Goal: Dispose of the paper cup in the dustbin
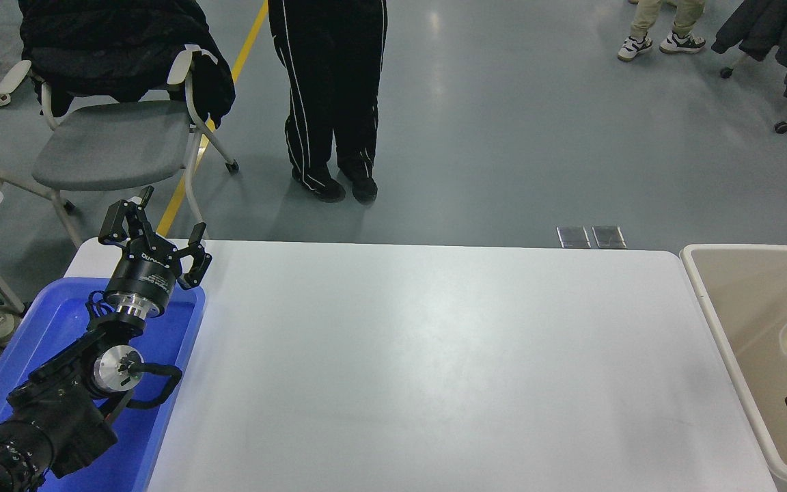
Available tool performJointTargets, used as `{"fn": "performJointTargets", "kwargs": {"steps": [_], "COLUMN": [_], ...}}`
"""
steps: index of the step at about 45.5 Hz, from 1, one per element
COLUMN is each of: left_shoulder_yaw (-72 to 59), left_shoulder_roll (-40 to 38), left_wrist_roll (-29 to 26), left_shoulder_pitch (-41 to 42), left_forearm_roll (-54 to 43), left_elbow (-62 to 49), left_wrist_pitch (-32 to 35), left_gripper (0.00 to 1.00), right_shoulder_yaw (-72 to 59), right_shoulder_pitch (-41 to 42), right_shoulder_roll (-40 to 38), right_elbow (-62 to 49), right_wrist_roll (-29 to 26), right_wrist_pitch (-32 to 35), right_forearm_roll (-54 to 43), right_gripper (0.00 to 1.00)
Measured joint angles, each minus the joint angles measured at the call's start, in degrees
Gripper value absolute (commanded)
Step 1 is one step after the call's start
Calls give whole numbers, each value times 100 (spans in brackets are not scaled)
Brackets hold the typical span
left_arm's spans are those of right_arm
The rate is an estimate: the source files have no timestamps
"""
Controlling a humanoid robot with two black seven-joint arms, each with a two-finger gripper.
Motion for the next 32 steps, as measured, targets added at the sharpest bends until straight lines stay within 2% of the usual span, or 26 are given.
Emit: {"fn": "performJointTargets", "kwargs": {"steps": [13, 32], "left_shoulder_yaw": [0, 0], "left_shoulder_roll": [0, 0], "left_wrist_roll": [0, 0], "left_shoulder_pitch": [0, 0], "left_forearm_roll": [0, 0], "left_elbow": [0, 0], "left_wrist_pitch": [0, -1], "left_gripper": [100, 100], "right_shoulder_yaw": [11, 479], "right_shoulder_pitch": [588, 2894], "right_shoulder_roll": [-25, -775], "right_elbow": [267, 1771], "right_wrist_roll": [3, 23], "right_wrist_pitch": [67, 63], "right_forearm_roll": [-4, 10], "right_gripper": [100, 100]}}
